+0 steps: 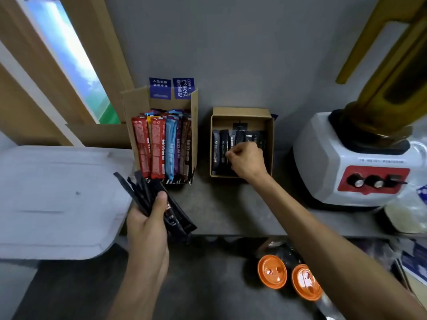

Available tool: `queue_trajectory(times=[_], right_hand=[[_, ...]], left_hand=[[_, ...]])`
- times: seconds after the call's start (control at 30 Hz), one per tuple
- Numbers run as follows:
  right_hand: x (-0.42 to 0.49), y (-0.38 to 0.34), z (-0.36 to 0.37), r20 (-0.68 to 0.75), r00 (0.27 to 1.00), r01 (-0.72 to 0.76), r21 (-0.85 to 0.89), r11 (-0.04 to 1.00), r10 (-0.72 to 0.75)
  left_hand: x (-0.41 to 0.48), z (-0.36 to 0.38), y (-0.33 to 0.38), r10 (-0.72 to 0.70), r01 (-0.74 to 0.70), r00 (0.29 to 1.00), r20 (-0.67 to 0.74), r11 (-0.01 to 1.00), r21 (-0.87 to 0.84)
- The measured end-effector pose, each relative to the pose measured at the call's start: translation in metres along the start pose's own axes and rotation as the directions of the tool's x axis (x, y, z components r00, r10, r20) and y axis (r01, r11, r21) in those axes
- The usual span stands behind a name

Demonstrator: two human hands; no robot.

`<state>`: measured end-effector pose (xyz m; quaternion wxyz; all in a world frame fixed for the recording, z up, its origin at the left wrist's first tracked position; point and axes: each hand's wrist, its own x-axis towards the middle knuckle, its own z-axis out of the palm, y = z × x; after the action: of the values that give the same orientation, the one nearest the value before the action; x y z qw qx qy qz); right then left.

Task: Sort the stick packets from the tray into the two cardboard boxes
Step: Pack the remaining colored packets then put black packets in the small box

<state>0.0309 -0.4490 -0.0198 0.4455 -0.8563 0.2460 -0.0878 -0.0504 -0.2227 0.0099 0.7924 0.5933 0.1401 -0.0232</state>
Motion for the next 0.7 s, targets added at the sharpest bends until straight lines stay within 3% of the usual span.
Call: queue_trajectory(times=[0.33, 0.47, 0.53, 0.7], right_hand=[[0.007, 0.003, 0.01, -0.102, 0.995, -0.012, -0.134, 0.991, -0.002], [-0.003, -0.005, 0.003, -0.094, 0.995, 0.018, -0.091, 0.996, -0.027], [-0.025, -0.019, -0.008, -0.048, 0.996, 0.069, -0.032, 0.997, -0.071], [-0.098, -0.041, -0.031, 0.265, 0.945, 0.16, 0.132, 0.978, -0.191]], left_hand=[[0.022, 0.016, 0.003, 0.044, -0.05, 0.994, 0.101, 0.997, 0.062], [0.033, 0.023, 0.004, 0.037, -0.051, 0.983, 0.18, 0.996, 0.076], [0.037, 0.027, 0.004, 0.037, -0.058, 0.977, 0.209, 0.994, 0.095], [0.041, 0.039, 0.003, 0.051, -0.093, 0.966, 0.252, 0.983, 0.157]])
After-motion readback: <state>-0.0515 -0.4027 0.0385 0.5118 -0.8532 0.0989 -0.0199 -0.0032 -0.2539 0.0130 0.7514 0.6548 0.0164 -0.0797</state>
